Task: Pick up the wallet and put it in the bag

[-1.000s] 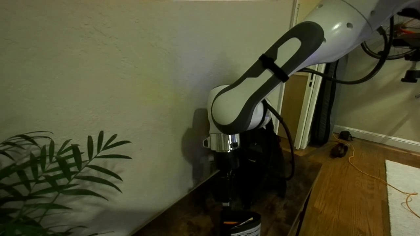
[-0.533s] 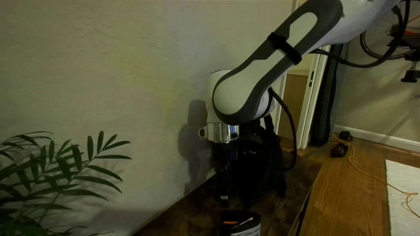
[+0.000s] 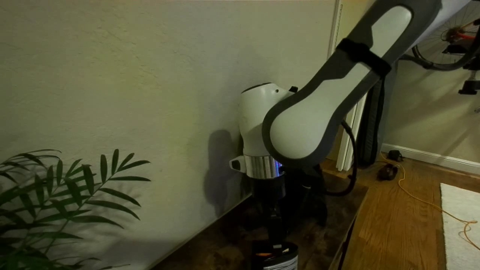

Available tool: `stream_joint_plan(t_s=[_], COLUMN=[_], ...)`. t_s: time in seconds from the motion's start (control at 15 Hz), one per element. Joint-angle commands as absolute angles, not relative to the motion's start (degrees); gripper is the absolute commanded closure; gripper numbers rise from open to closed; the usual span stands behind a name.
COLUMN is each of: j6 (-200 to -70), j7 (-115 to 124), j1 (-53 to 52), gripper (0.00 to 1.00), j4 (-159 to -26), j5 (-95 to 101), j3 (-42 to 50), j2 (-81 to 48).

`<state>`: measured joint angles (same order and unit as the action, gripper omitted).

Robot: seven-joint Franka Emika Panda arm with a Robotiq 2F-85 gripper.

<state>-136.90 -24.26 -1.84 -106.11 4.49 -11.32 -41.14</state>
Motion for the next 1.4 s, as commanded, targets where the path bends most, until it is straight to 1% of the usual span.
stream_joint_plan(t_s=[0.0, 0.67, 1.33], j6=[-141.8, -147.2, -147.0], j7=[-22.8, -22.9, -23.1], j1=[-3.1, -3.3, -3.3], gripper=[0.00, 0.00, 0.00], j4=[-113.1, -115.3, -112.4], j5=[7.0, 9.9, 9.7], j3=[-10.0, -9.4, -9.7], j2=[-37.4, -38.4, -42.5])
